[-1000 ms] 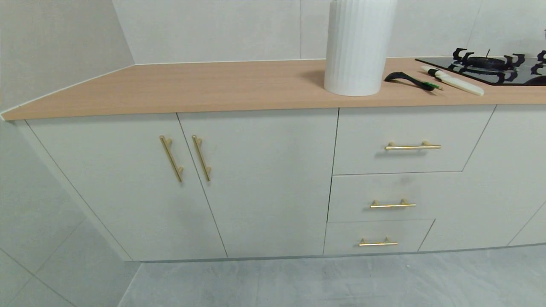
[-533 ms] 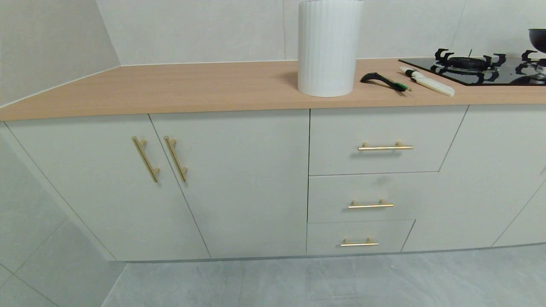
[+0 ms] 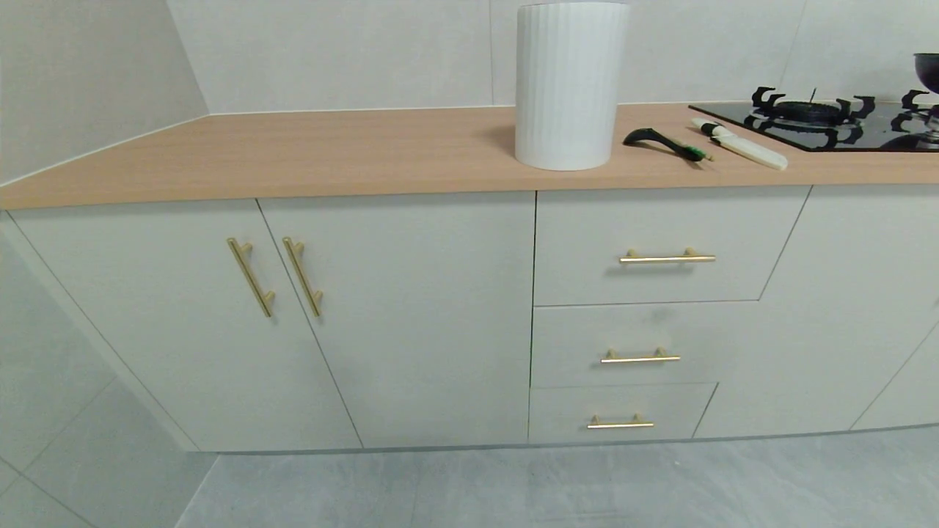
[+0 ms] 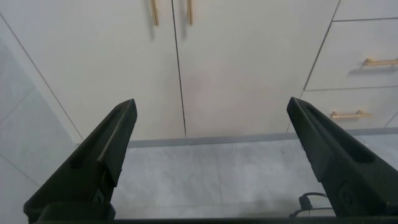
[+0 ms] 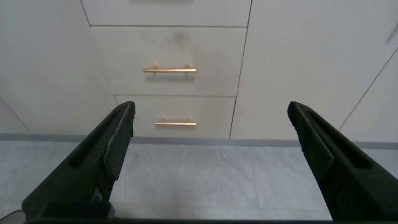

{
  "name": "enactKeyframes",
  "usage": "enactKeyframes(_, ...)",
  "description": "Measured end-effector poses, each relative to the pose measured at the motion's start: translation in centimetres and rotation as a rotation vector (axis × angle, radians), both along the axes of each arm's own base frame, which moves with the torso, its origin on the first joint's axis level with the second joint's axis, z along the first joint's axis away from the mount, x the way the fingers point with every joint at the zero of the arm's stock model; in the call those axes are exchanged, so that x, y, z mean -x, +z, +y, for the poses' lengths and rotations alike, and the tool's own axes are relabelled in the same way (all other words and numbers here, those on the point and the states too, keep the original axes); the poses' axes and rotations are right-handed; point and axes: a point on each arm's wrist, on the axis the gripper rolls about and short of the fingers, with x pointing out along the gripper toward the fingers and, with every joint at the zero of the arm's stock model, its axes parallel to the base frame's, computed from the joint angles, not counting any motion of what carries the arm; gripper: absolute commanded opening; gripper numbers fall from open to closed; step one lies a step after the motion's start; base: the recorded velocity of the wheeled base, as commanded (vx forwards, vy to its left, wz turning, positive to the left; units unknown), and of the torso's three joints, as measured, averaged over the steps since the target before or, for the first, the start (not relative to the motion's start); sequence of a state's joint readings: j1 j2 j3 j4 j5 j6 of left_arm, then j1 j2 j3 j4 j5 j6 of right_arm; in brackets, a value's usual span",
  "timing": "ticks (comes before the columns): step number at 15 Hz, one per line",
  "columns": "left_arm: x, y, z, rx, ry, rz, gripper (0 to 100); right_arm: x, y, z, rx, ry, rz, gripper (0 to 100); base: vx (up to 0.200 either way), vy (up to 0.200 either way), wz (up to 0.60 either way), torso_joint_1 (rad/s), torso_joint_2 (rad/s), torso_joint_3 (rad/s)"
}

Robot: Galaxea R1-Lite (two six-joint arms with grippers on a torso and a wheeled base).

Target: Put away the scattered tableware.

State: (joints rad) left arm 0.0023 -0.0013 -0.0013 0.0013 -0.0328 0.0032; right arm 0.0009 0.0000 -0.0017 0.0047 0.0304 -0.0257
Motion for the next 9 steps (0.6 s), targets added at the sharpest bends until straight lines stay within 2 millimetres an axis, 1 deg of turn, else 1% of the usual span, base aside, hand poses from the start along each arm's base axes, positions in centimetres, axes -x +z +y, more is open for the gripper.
enactKeyframes(2,-0.01,-0.02,0.00,0.000,0.001,0.001,100,0.00,0.00,0.00,0.000,0.000,0.000,100,0.200,0.000,0.00,0.005,0.00,0.000)
enactKeyframes(9,0.00,0.01,0.00,-0.003,0.000,0.000,100,0.00,0.00,-0.01,0.000,-0.005,0.000,100,0.000,0.000,0.00,0.000,0.00,0.000)
